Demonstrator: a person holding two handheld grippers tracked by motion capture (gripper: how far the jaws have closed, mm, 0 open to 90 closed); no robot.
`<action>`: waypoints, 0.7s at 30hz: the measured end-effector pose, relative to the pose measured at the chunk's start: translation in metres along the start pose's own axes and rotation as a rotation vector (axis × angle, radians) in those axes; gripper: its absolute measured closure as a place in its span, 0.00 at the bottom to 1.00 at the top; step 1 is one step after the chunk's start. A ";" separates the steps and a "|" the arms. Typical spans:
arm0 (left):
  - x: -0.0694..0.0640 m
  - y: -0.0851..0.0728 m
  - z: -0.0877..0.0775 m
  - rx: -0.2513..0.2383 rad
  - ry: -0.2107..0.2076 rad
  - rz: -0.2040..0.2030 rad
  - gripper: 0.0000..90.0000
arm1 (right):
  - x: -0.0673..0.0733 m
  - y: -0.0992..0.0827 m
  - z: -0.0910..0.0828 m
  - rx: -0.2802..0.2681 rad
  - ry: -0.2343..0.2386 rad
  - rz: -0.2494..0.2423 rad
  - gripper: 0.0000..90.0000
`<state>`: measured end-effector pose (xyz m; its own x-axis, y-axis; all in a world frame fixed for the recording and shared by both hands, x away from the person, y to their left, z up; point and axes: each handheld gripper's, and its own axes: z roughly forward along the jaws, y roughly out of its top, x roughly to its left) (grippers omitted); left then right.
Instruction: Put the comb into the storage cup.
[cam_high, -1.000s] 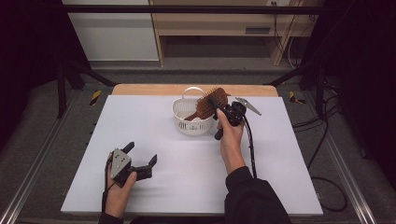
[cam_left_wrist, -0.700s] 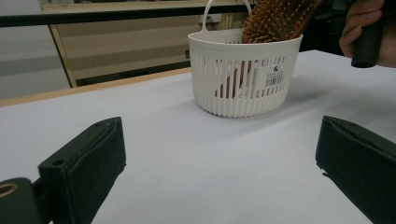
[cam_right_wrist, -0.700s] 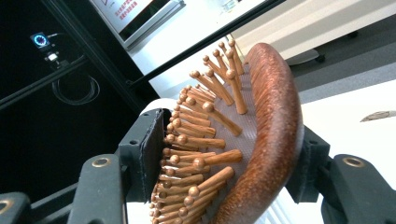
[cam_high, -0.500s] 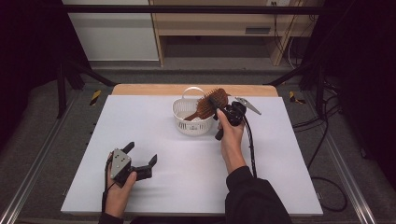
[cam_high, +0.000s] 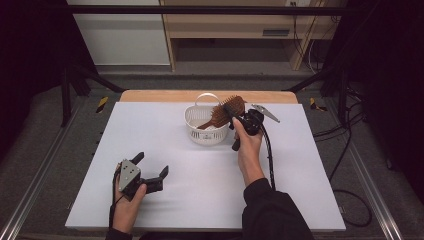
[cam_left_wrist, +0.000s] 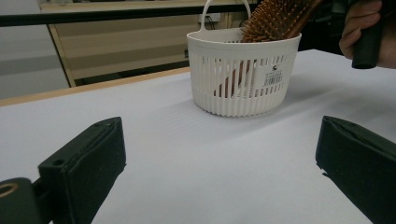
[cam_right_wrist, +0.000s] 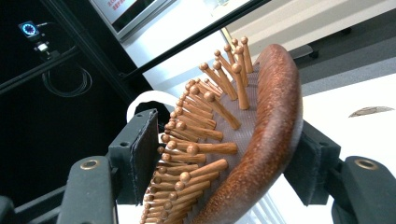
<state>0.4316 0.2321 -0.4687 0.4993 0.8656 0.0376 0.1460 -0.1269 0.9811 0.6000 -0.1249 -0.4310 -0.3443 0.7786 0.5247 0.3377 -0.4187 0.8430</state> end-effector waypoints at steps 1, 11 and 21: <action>0.000 0.000 0.000 0.000 0.000 0.000 0.02 | 0.000 0.000 0.000 0.000 -0.002 -0.003 0.37; 0.000 0.000 0.000 -0.001 0.000 0.000 0.02 | 0.001 0.001 -0.001 0.009 -0.011 -0.038 0.32; 0.000 0.000 0.000 -0.001 0.000 0.000 0.02 | 0.000 -0.002 0.002 0.058 -0.032 -0.058 0.16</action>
<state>0.4316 0.2325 -0.4687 0.4992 0.8657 0.0372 0.1458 -0.1263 0.9812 0.6009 -0.1234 -0.4330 -0.3370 0.8156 0.4703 0.3685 -0.3454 0.8631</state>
